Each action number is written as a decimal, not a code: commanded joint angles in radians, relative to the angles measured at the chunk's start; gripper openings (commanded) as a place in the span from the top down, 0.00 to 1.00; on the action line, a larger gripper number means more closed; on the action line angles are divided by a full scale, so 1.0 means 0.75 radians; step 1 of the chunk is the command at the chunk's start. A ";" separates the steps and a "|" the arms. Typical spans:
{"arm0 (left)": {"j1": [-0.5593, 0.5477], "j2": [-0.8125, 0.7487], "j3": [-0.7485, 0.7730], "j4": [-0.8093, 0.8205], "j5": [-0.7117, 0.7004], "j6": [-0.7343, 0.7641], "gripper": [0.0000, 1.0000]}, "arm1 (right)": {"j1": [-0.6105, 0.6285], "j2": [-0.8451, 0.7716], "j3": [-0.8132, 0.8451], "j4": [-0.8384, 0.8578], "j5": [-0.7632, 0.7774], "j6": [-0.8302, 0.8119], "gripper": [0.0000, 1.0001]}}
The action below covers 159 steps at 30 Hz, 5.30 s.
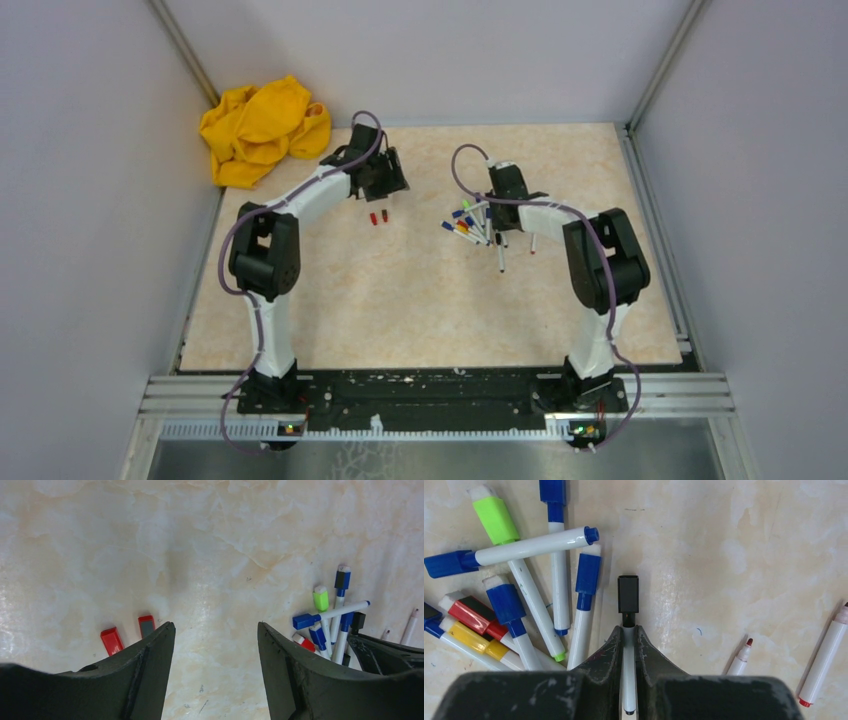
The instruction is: Open the pen caps
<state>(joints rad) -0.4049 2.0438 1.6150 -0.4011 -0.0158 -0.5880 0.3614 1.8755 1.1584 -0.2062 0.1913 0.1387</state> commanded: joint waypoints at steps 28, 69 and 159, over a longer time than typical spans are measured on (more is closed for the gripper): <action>-0.108 0.101 0.042 0.429 0.740 -0.423 0.45 | 0.186 -0.258 0.106 0.068 -0.163 0.020 1.00; -0.147 0.125 0.017 0.547 0.784 -0.458 1.00 | 0.224 -0.257 0.047 0.202 -0.251 0.059 0.77; -0.077 0.020 0.015 -0.095 -0.176 0.032 0.43 | -0.044 -0.135 -0.170 0.027 0.266 0.200 0.71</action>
<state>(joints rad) -0.4541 2.1212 1.6020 -0.4755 -0.1814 -0.5533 0.3347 1.7653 1.0088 -0.1886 0.3904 0.2745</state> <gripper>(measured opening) 0.571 0.269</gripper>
